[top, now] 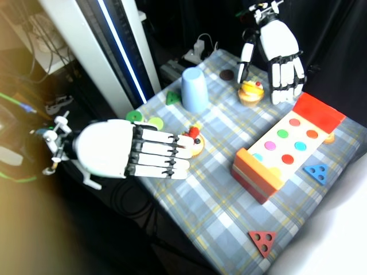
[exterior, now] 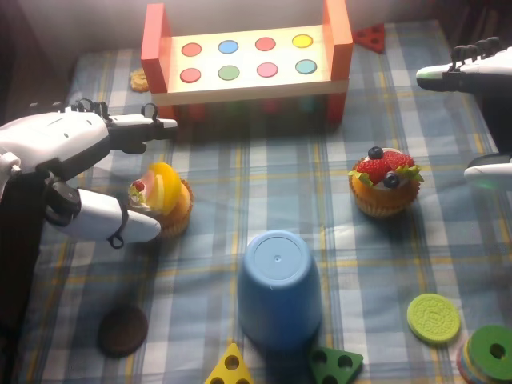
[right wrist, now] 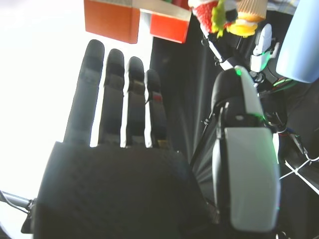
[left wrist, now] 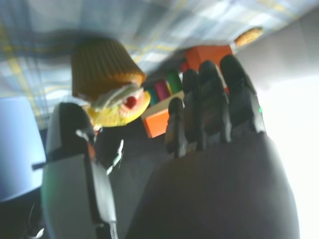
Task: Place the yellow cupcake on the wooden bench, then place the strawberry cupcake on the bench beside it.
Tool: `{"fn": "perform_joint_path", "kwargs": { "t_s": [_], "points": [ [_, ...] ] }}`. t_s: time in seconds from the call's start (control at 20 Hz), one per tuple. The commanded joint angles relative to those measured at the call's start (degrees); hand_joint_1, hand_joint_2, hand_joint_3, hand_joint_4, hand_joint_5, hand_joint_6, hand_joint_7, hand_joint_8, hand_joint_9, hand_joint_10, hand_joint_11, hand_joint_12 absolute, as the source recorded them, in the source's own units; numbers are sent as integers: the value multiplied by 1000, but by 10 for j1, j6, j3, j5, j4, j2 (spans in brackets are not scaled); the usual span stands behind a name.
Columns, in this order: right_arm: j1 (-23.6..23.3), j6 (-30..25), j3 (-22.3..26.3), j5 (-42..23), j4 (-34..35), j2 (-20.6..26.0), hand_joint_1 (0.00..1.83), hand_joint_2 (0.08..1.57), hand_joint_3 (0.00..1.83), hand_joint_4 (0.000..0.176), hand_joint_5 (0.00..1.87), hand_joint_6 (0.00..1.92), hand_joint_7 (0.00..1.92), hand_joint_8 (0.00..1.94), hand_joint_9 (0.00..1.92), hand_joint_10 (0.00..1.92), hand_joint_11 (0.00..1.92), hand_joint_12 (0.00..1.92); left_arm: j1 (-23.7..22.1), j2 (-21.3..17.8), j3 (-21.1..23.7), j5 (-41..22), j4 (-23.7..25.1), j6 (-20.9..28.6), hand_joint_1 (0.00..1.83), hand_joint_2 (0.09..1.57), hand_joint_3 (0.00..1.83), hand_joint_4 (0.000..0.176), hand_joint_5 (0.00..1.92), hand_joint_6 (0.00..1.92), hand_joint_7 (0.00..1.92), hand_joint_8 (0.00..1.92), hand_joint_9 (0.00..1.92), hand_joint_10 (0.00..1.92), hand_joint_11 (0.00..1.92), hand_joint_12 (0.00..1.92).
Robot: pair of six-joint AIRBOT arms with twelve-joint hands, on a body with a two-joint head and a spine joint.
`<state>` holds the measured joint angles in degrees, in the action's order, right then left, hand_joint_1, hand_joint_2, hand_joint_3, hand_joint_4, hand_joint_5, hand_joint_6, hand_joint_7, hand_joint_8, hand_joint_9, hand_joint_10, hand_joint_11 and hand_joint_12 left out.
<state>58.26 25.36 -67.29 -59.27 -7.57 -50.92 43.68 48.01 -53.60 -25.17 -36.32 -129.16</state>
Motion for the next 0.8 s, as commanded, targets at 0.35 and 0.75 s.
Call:
{"fn": "perform_joint_path", "kwargs": {
  "t_s": [0.35, 0.75],
  "points": [
    [-8, -7, -3, -66, 19, -1, 752, 1148, 1, 0, 392, 13, 534, 14, 514, 17, 471, 126, -17, 19, -8, -37, 16, 1, 851, 930, 0, 148, 485, 0, 753, 10, 630, 13, 0, 636],
    [-8, -11, -3, -66, 19, -1, 740, 1174, 4, 0, 429, 9, 571, 8, 564, 15, 507, 146, -25, 28, -15, -32, 10, 1, 1207, 1122, 1, 27, 964, 934, 974, 1060, 829, 29, 0, 651]
  ]
}}
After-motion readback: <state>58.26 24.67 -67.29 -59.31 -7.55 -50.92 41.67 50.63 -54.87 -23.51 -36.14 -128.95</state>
